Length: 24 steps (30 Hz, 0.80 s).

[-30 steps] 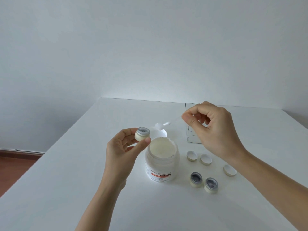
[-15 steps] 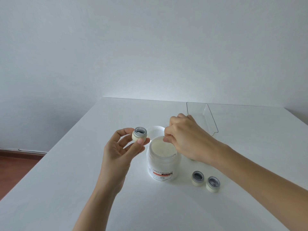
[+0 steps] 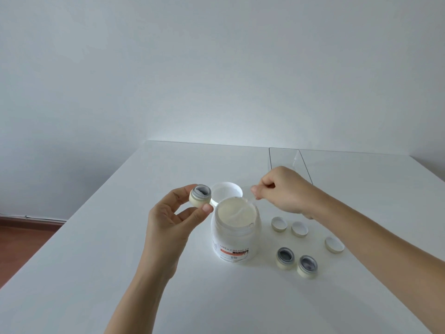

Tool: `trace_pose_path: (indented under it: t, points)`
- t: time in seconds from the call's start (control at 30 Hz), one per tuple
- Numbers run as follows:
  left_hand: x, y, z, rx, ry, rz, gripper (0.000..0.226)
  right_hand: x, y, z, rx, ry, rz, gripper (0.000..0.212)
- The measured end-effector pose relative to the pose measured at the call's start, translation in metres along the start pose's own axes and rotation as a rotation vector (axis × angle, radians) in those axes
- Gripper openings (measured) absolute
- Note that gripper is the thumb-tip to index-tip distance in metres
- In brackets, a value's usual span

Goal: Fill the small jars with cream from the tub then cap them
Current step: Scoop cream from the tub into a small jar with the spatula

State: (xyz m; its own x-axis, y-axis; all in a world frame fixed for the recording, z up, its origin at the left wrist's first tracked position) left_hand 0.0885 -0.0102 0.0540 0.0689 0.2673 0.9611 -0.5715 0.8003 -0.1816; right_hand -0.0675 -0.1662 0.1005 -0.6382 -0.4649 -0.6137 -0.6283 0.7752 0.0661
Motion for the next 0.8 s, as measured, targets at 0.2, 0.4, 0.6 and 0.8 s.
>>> trace_pose_path:
  t: [0.2, 0.4, 0.6, 0.8]
  points:
    - [0.000, -0.001, 0.004, 0.017, -0.106, 0.021, 0.038, 0.012, -0.004, -0.014, -0.007, -0.169, 0.099, 0.029]
    - [-0.003, -0.004, 0.007, 0.053, -0.253, 0.005, 0.034, 0.011, -0.009, -0.034, 0.009, -0.314, 0.100, 0.027]
    - [-0.003, -0.005, 0.020, 0.003, -0.238, -0.013, 0.026, -0.003, -0.007, -0.038, 0.049, -0.407, 0.049, 0.022]
    - [0.000, -0.004, 0.028, -0.013, -0.165, -0.025, 0.033, -0.017, 0.005, -0.029, 0.234, -0.279, -0.109, 0.029]
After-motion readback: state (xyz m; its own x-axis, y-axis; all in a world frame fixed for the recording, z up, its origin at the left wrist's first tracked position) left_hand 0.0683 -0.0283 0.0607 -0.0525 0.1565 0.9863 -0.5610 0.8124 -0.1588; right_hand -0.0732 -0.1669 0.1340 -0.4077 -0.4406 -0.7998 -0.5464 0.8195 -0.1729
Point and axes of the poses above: each hand's wrist, its own y-axis away from the middle knuckle, its own z-axis out of the palm, x = y × z, the point moved 4 cm from there along -y, towards the middle knuckle
